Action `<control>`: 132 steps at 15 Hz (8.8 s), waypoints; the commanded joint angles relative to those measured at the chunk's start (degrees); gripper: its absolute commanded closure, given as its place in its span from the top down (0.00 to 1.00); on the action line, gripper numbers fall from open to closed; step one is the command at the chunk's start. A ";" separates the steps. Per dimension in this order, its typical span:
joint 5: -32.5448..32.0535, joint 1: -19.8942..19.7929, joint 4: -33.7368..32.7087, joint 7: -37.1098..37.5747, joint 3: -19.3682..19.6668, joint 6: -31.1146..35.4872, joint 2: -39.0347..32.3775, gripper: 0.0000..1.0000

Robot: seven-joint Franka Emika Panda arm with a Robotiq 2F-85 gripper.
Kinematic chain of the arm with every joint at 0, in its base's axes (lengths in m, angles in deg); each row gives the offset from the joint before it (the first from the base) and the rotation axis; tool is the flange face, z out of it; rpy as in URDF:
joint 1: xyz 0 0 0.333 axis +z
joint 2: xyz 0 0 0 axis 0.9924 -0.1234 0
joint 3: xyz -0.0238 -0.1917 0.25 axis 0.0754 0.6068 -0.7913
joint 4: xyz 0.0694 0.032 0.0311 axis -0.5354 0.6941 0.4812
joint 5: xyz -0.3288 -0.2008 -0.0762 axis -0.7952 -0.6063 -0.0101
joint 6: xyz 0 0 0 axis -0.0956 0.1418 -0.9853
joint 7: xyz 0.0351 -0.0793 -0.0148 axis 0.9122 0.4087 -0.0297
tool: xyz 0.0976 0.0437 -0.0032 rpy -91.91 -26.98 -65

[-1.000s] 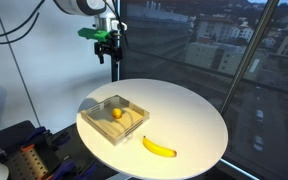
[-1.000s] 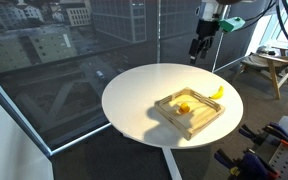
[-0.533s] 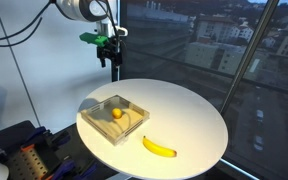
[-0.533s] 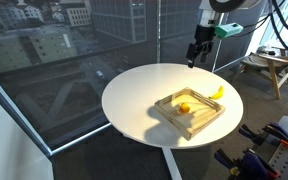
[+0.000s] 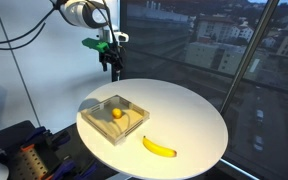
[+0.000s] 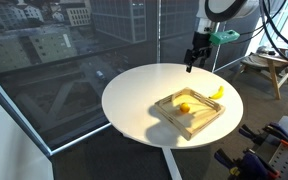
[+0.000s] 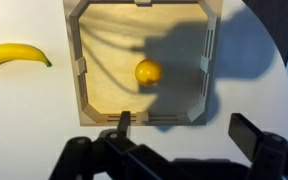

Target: Remove the yellow fruit from the crate and put it on the table

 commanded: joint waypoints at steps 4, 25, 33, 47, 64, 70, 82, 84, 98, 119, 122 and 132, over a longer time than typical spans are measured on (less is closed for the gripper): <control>-1.27 -0.38 -1.72 2.22 0.39 1.54 -3.75 1.00; -0.03 -0.41 -1.02 0.74 1.06 3.31 -5.94 1.00; -0.40 -0.28 -1.97 1.42 1.08 2.88 -6.85 1.00; -0.50 -0.28 -5.46 1.49 1.27 3.94 -11.01 1.00; -1.43 0.26 -10.02 2.01 1.76 6.57 -19.40 1.00; -1.46 0.50 -10.55 1.97 1.84 8.03 -21.48 1.00; -3.31 1.09 -9.36 2.00 2.36 11.46 -24.28 1.00; -3.36 1.08 -9.20 1.95 2.41 12.07 -24.77 1.00; -3.92 1.46 -7.32 1.76 2.83 12.80 -26.89 1.00; -4.09 2.51 -6.45 1.81 4.24 21.07 -31.47 1.00; -4.01 2.57 -6.52 1.75 4.33 21.47 -32.03 1.00; -3.92 2.63 -6.91 1.74 4.57 21.89 -33.37 1.00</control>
